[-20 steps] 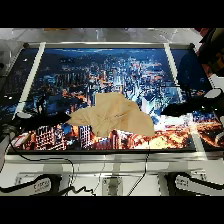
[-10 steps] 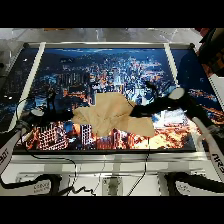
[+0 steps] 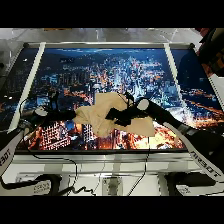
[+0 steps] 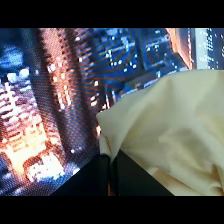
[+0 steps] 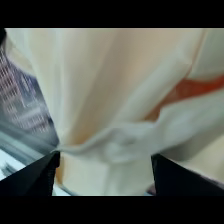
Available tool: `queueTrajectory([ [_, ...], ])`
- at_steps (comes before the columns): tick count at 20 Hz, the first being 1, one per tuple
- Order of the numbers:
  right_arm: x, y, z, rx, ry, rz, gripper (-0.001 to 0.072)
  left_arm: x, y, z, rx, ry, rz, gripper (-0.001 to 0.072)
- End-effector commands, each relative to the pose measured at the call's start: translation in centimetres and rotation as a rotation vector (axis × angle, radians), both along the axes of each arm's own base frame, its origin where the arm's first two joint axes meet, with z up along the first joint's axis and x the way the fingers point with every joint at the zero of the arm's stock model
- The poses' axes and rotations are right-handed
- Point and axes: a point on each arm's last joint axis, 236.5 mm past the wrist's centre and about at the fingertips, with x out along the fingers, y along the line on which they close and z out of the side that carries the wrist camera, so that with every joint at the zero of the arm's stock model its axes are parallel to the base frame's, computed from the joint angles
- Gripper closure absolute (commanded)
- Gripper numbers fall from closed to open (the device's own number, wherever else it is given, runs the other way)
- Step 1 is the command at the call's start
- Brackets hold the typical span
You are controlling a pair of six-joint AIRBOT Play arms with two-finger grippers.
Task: Fold the clothes and pants, and hang the long-sleeved shirts on hangers.
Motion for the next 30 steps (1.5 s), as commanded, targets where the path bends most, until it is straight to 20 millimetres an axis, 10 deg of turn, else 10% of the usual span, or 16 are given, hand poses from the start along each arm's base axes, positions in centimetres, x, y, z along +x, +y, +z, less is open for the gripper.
queueTrajectory([
  [1,2.6,1.0,-2.1,0.022,0.058,-0.2,0.0117,0.0,-0.1,0.1,-0.003,-0.001,-0.002,0.0684],
  [3,3.7,1.1,-2.4,0.025,0.048,-0.232,0.0392,-0.3,-0.5,0.2,-0.014,0.008,-0.016,0.0684],
  [4,4.2,1.2,-1.8,0.029,0.027,-0.227,0.0681,-0.4,-0.6,0.6,-0.02,0.006,-0.022,0.0684],
  [8,9.2,-1.5,4.5,-0.007,-0.243,-0.138,0.0698,2.5,0.4,7.2,-0.006,-0.166,-0.004,0.0685],
  [13,15.4,-15.3,18.2,-0.203,-0.615,-0.214,0.0699,7.1,7.7,27.2,0.111,-0.672,0.197,0.0685],
  [16,14.0,-22.2,27.5,-0.304,-0.859,-0.238,0.0698,4.6,12.4,39.9,0.211,-1.009,0.394,0.0684],
  [19,9.9,-24.8,35.5,-0.368,-1.079,-0.243,0.0698,-0.5,14.5,48.5,0.258,-1.252,0.535,0.0685],
  [24,2.6,-24.5,43.6,-0.368,-1.301,-0.243,0.0698,-6.8,13.7,54.5,0.253,-1.423,0.565,0.0685],
  [30,-0.3,-23.5,41.3,-0.37,-1.204,-0.146,0.0698,-7.6,13.3,55.0,0.248,-1.438,0.555,0.0684],
])
